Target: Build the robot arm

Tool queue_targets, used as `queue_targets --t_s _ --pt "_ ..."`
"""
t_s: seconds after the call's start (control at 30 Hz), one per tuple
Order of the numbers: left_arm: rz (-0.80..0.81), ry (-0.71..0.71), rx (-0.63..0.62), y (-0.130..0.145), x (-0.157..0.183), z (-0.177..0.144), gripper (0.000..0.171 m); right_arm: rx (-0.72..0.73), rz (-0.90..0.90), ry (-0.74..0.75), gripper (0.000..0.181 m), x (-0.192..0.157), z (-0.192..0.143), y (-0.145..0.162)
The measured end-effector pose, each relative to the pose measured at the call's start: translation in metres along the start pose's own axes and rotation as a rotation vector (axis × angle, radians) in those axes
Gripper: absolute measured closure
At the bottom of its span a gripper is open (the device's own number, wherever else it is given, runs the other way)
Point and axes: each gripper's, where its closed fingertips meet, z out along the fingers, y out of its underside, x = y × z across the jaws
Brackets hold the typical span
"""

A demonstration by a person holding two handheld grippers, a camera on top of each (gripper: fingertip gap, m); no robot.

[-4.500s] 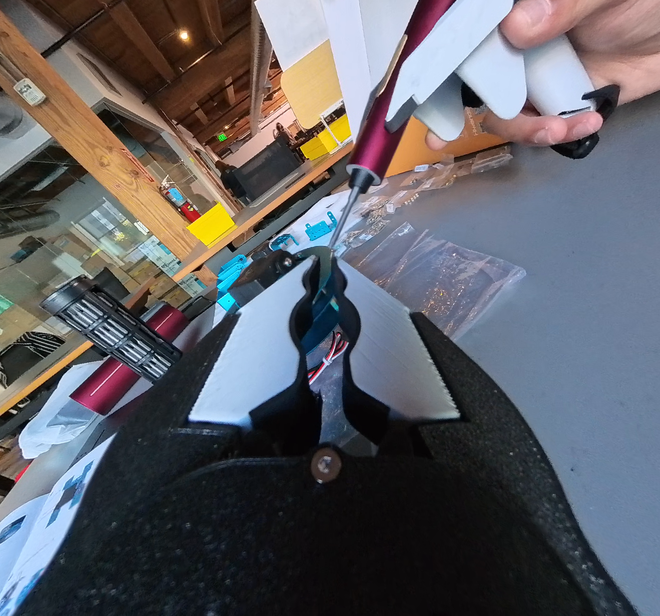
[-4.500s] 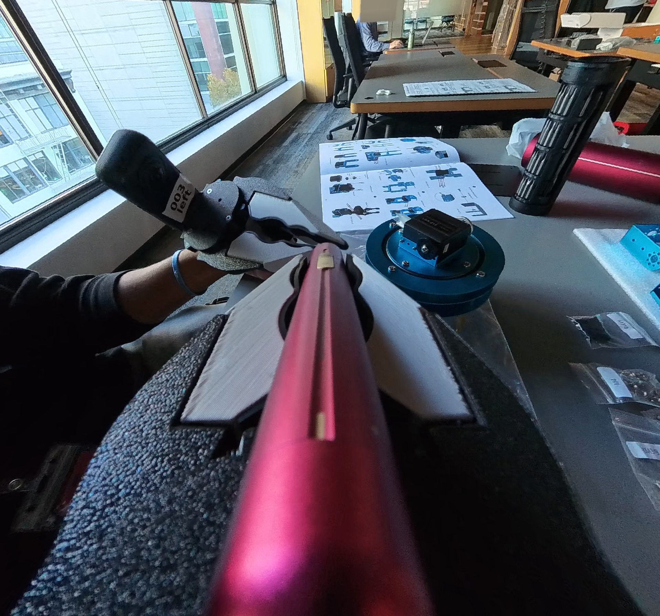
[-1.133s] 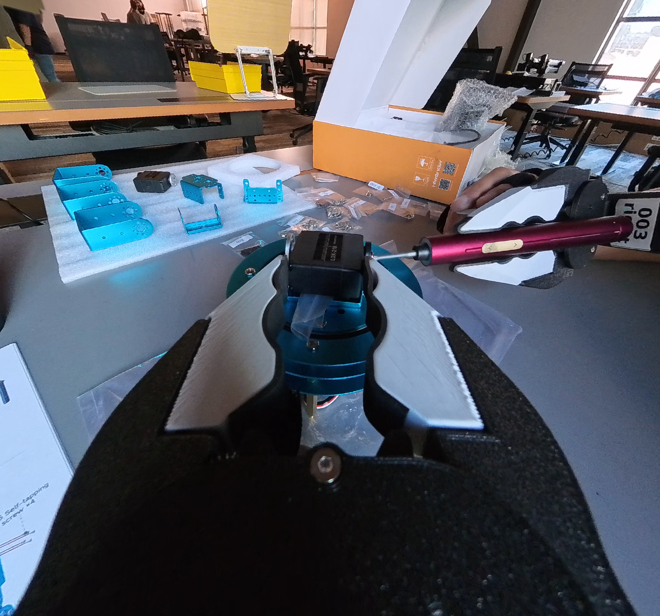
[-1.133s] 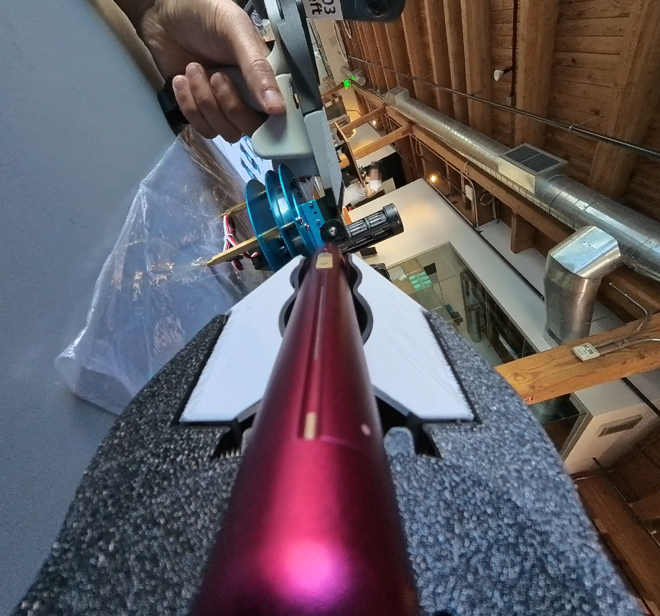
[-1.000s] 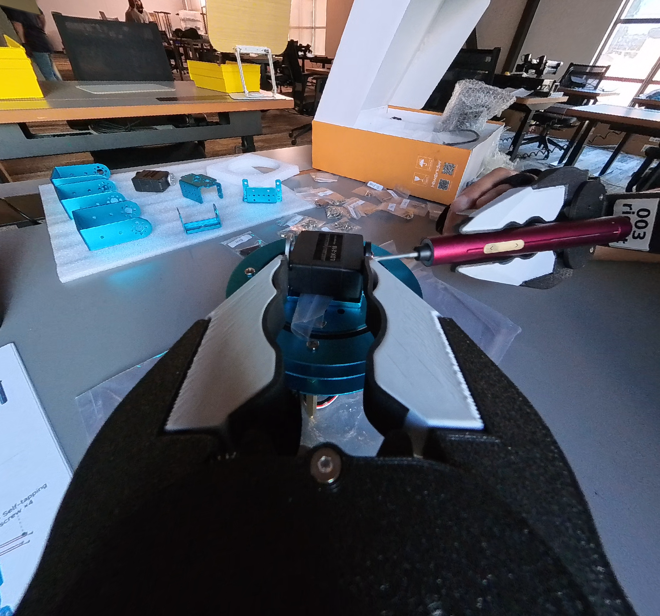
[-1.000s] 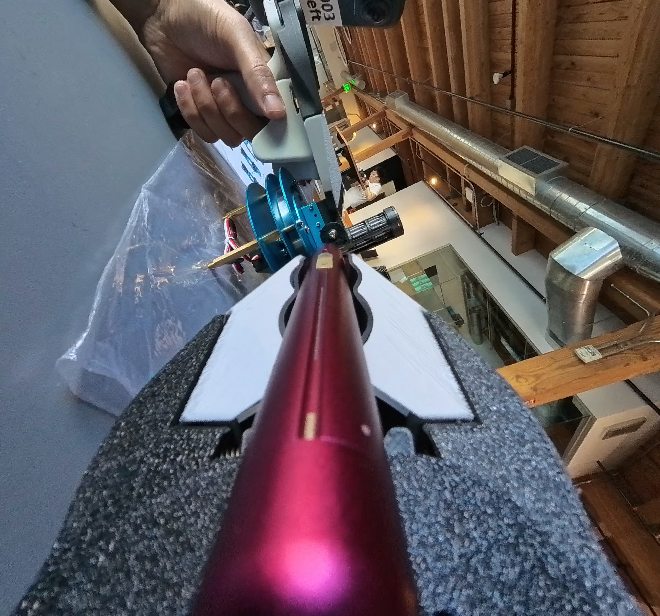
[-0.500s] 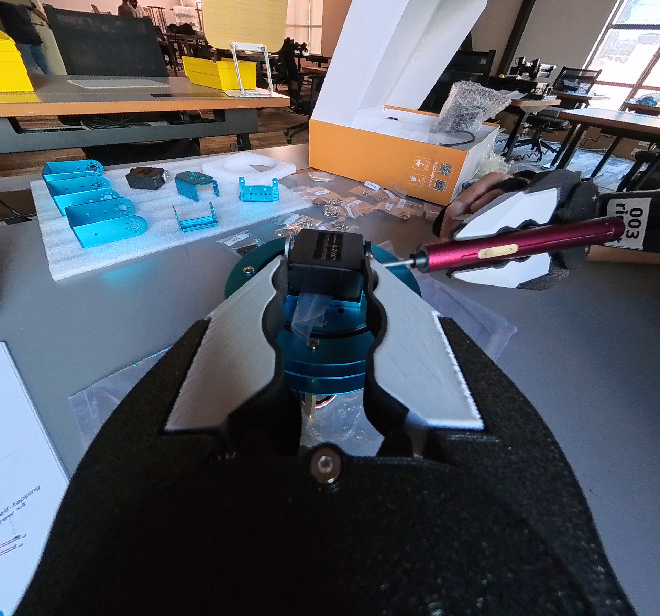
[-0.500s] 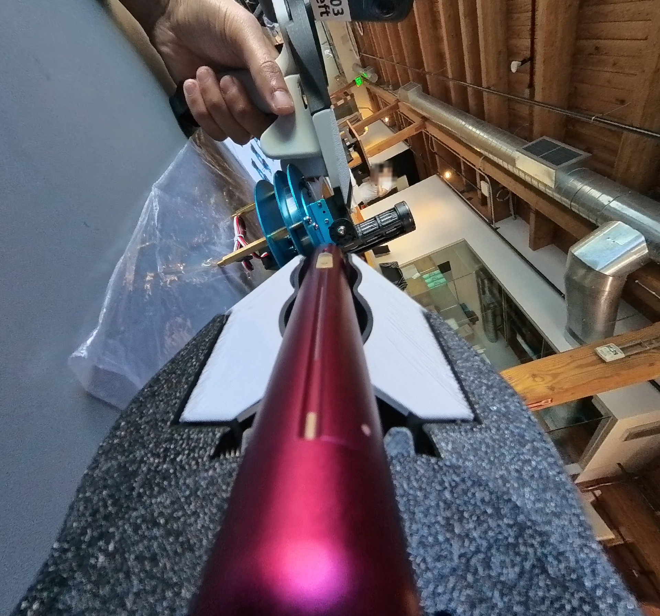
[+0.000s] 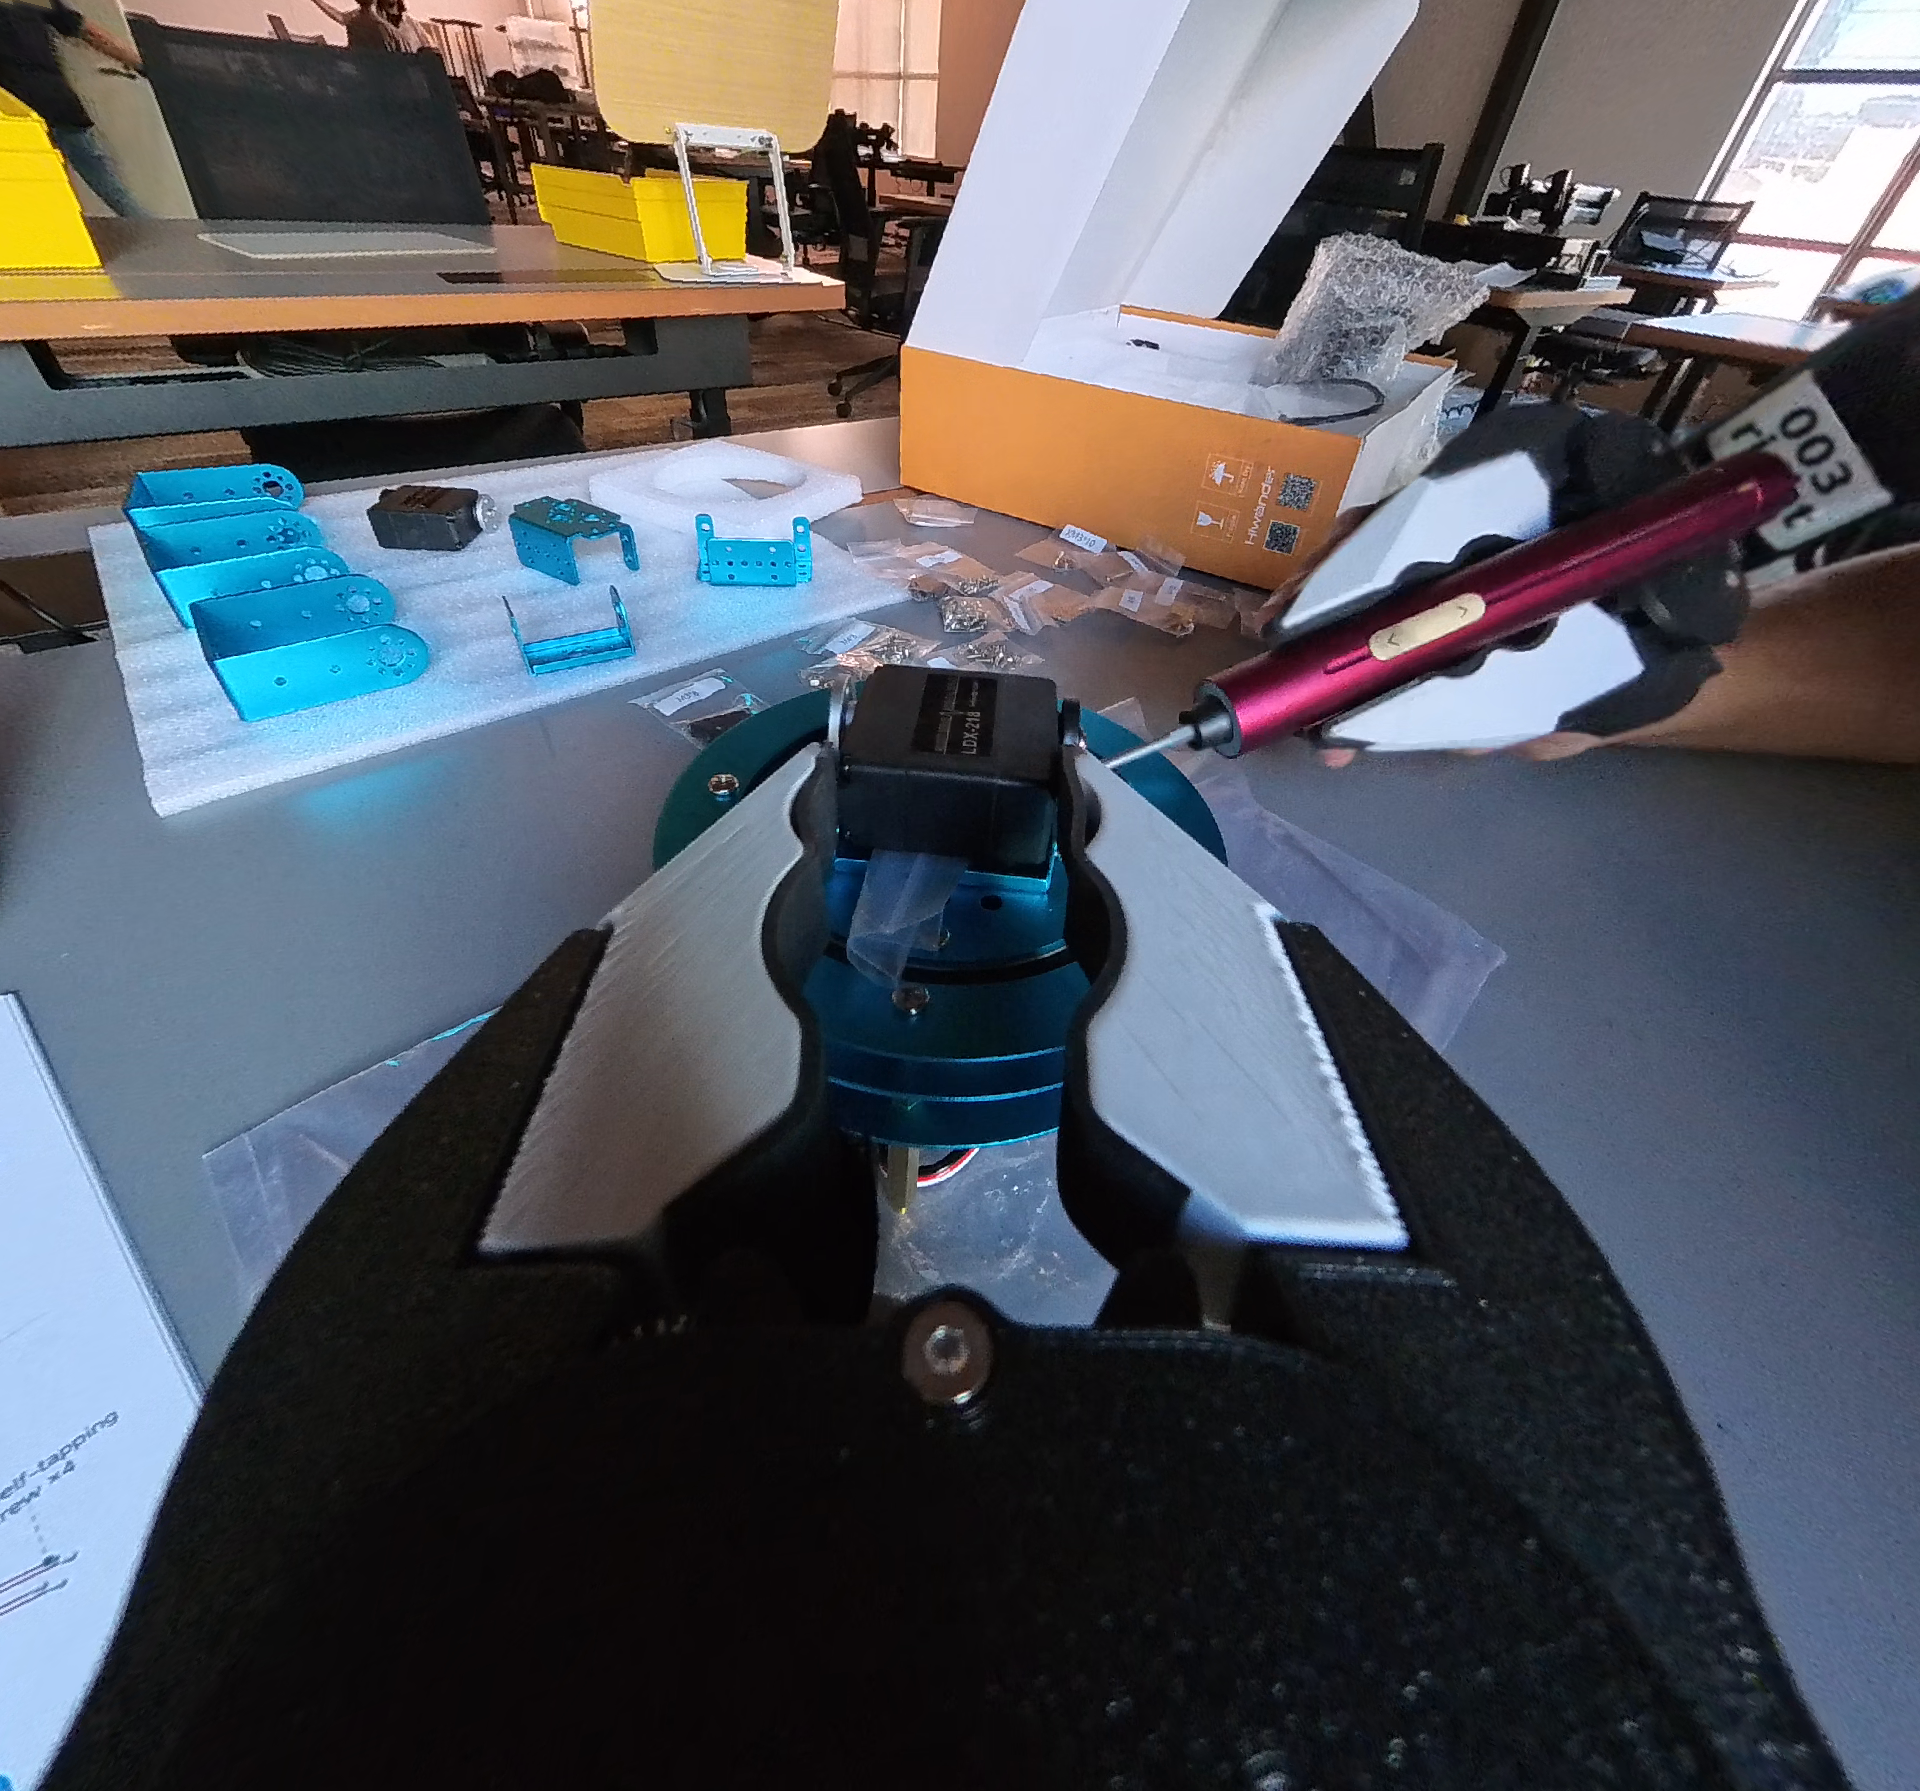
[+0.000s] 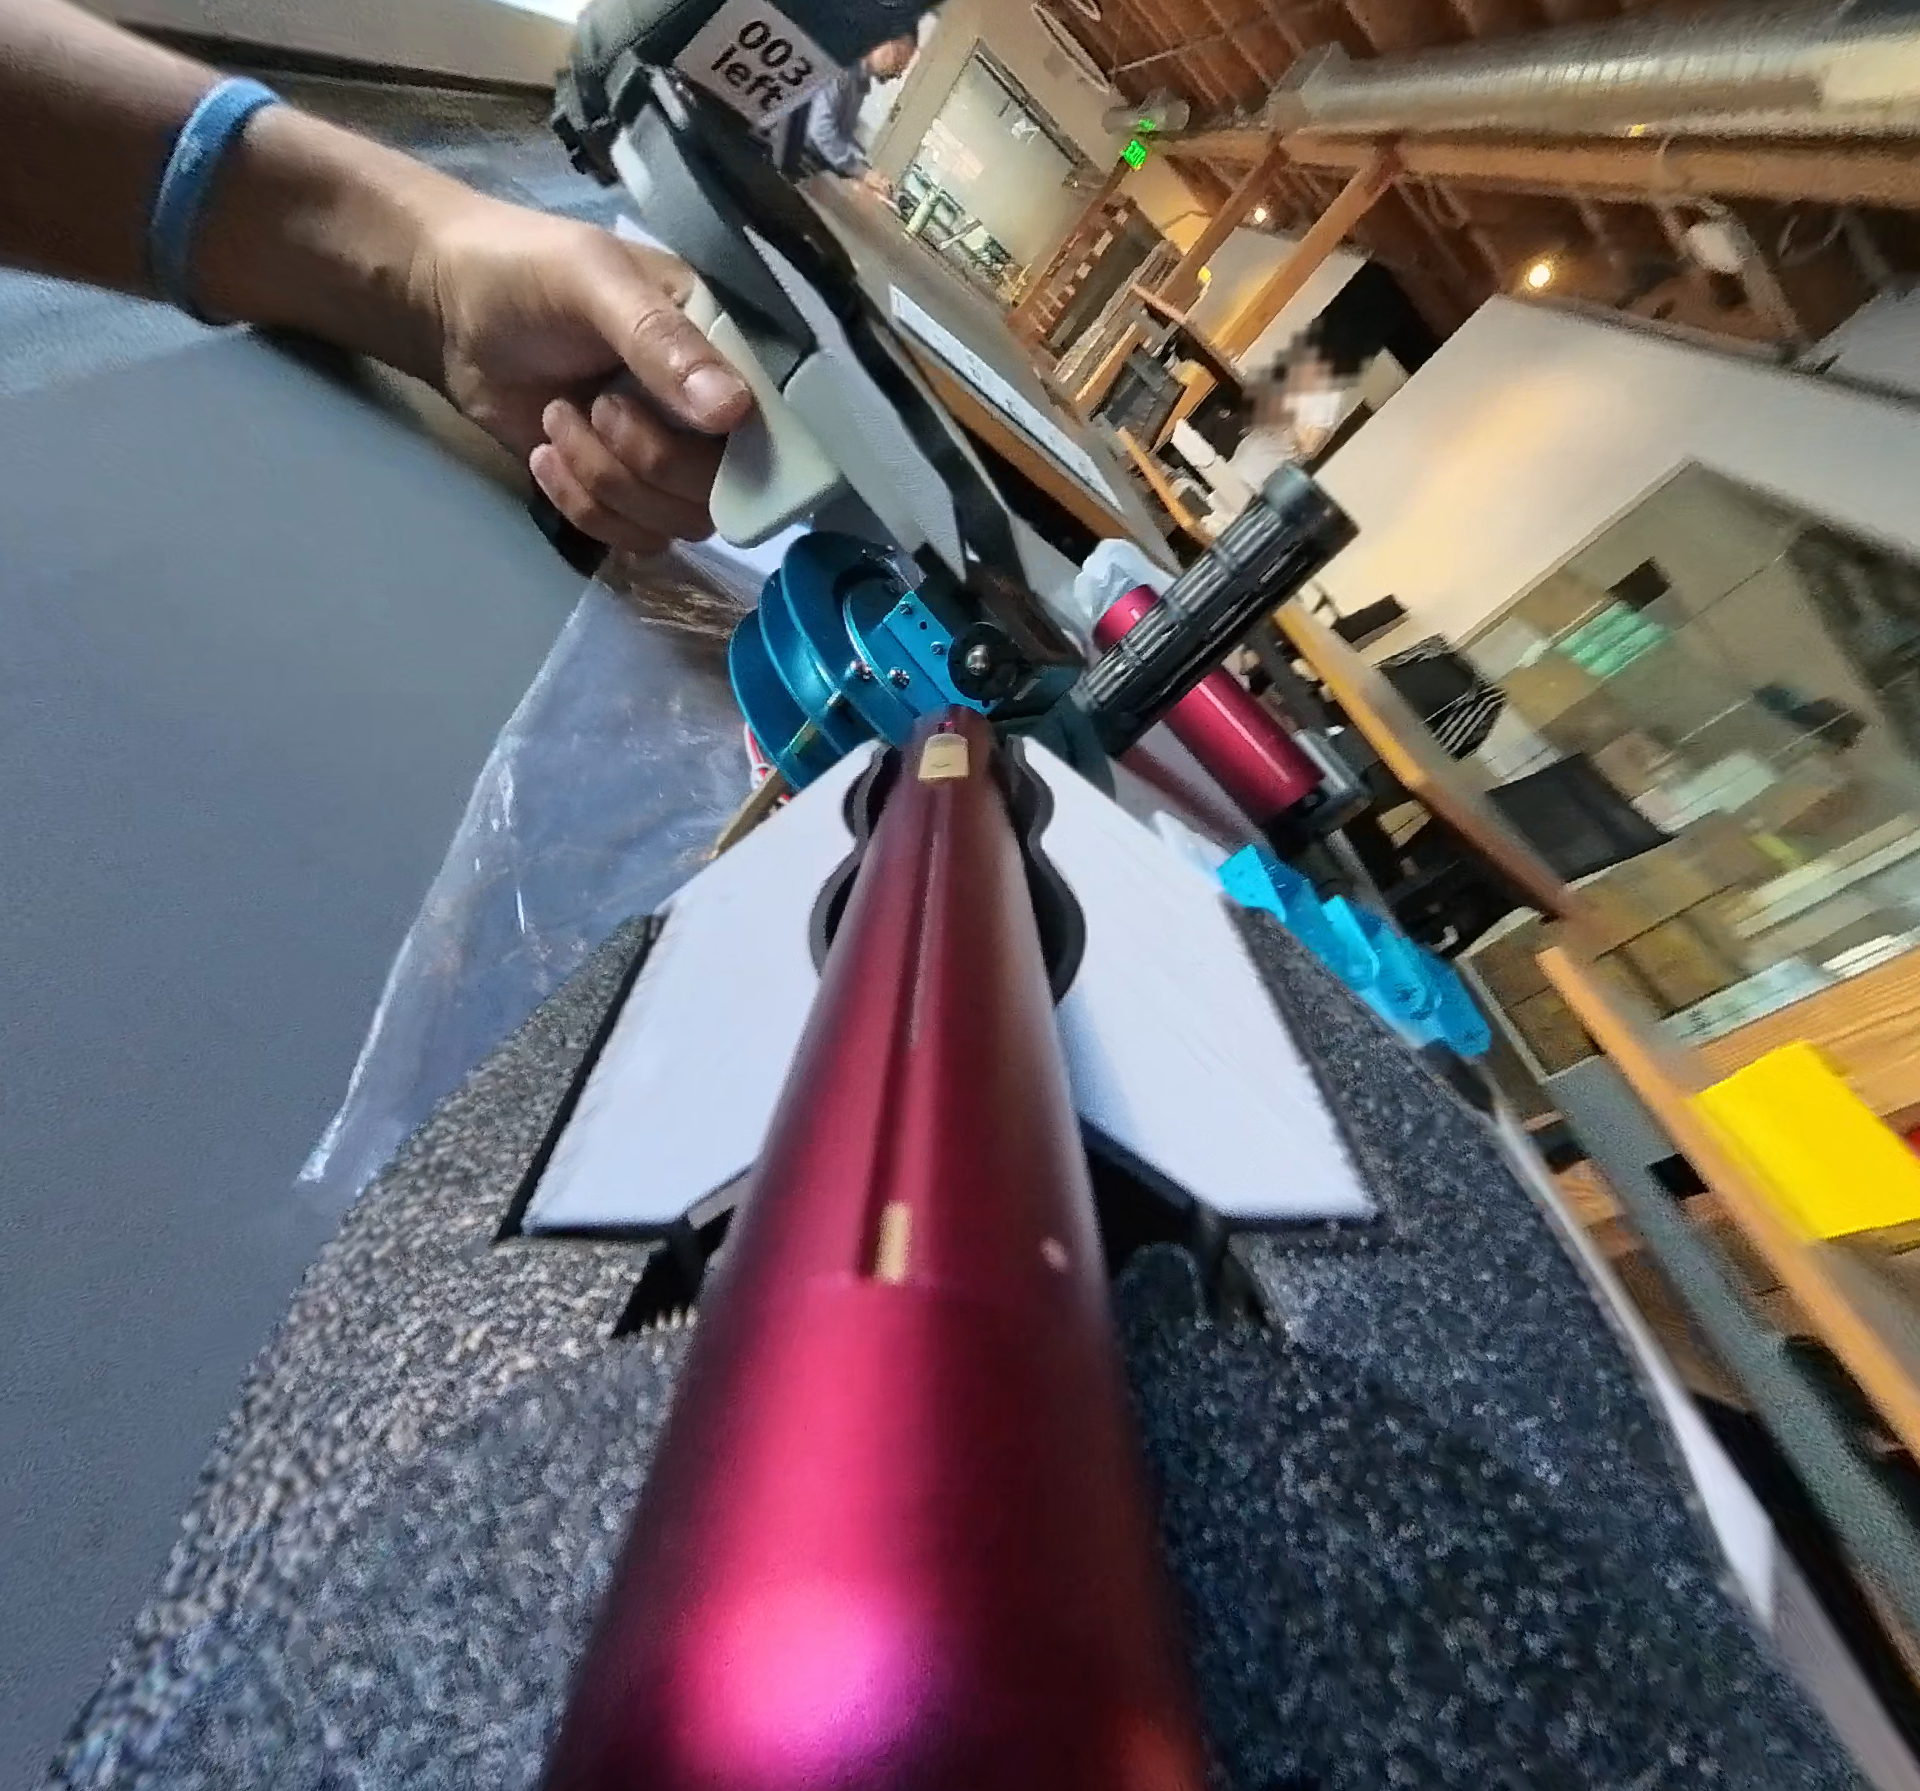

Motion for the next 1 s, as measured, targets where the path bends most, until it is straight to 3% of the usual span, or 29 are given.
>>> queue_targets --t_s 0.17,0.7,1.0 --pt "-0.002 0.002 0.001 0.0 0.0 0.0 0.13 0.005 0.101 -0.018 0.16 0.004 -0.001 0.0" --pt "0.006 -0.002 0.001 0.0 0.0 0.0 0.13 -0.021 -0.174 0.057 0.16 -0.008 -0.005 0.0" --pt "0.012 -0.01 0.003 0.0 0.0 -0.001 0.13 -0.047 0.092 -0.014 0.16 0.004 -0.008 -0.002"
